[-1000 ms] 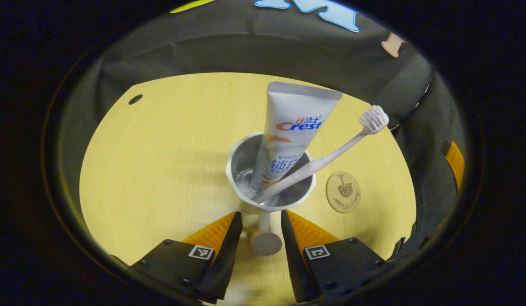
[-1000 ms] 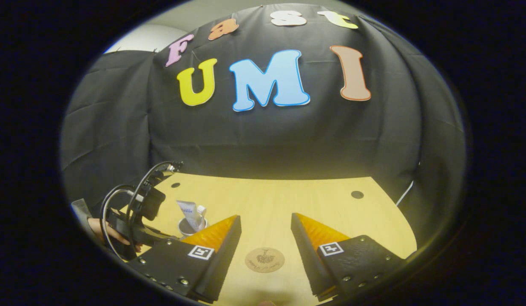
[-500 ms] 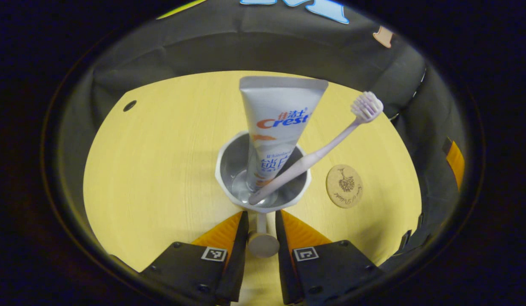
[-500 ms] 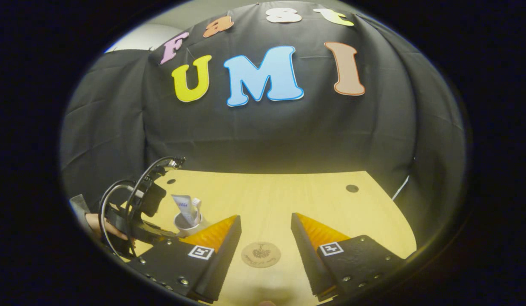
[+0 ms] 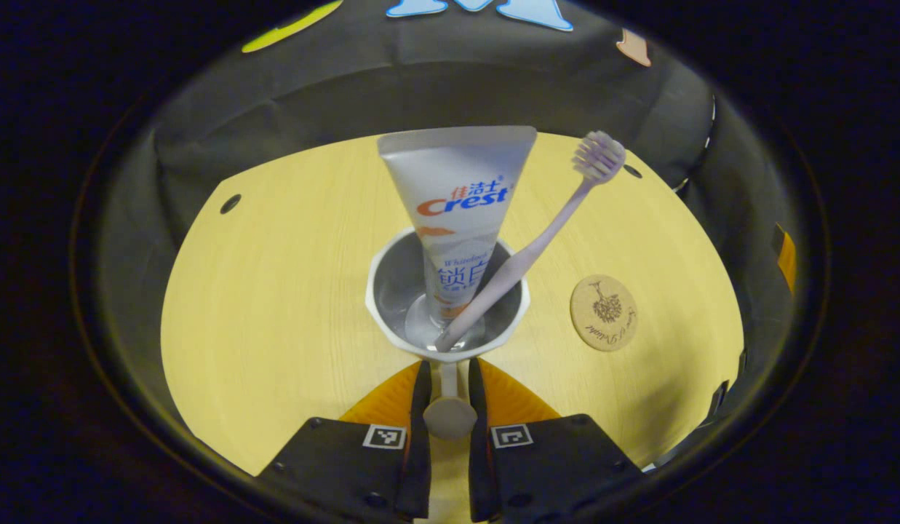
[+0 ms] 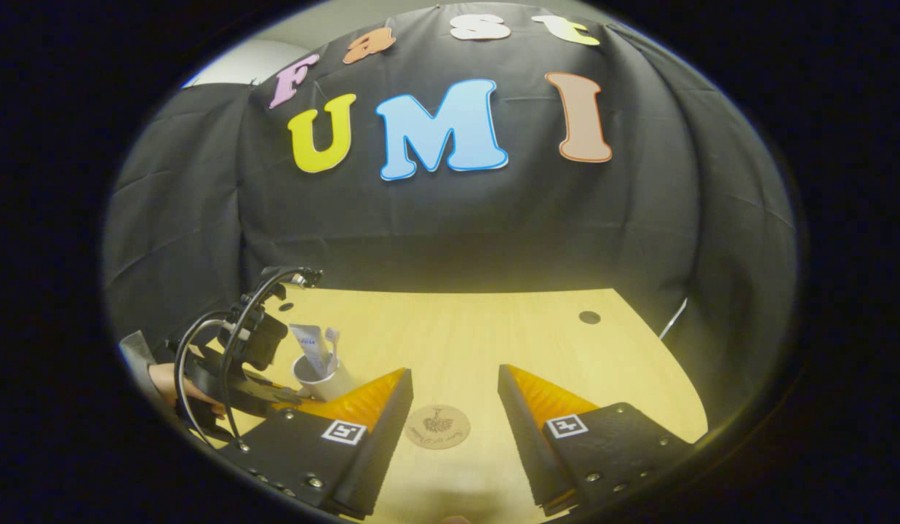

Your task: Put the toothbrush and toothpaste on the desktop into the cup, then pick up the cup and place it on the coaster on the desktop.

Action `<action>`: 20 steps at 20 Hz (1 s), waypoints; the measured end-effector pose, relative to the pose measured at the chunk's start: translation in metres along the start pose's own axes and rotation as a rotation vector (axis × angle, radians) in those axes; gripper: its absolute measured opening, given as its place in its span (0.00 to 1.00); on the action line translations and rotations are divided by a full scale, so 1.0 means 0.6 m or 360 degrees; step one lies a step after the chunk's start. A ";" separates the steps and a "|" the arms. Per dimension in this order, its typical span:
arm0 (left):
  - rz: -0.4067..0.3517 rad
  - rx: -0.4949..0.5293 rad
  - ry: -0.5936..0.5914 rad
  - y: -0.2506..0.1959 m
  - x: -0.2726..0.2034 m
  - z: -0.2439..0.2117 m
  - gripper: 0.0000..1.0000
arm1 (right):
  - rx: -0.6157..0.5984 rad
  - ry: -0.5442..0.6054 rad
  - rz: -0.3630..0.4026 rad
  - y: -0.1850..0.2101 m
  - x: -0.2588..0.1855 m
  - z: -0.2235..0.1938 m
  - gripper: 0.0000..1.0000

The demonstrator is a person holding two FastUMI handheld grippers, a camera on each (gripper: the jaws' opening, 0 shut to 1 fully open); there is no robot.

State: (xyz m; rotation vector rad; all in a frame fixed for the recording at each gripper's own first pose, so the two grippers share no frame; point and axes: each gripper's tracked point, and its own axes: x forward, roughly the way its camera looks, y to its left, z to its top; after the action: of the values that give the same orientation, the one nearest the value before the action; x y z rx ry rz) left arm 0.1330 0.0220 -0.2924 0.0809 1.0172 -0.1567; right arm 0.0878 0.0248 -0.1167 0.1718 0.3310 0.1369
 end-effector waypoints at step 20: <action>-0.0121 0.0097 -0.0162 -0.094 -0.025 0.034 0.27 | 0.0004 -0.0020 -0.0088 -0.047 -0.046 -0.003 0.75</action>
State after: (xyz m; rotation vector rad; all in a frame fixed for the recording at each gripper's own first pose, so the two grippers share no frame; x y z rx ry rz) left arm 0.1330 -0.0351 -0.2689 0.0887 0.9144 -0.2589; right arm 0.0643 -0.0067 -0.1153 0.1660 0.3231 0.0808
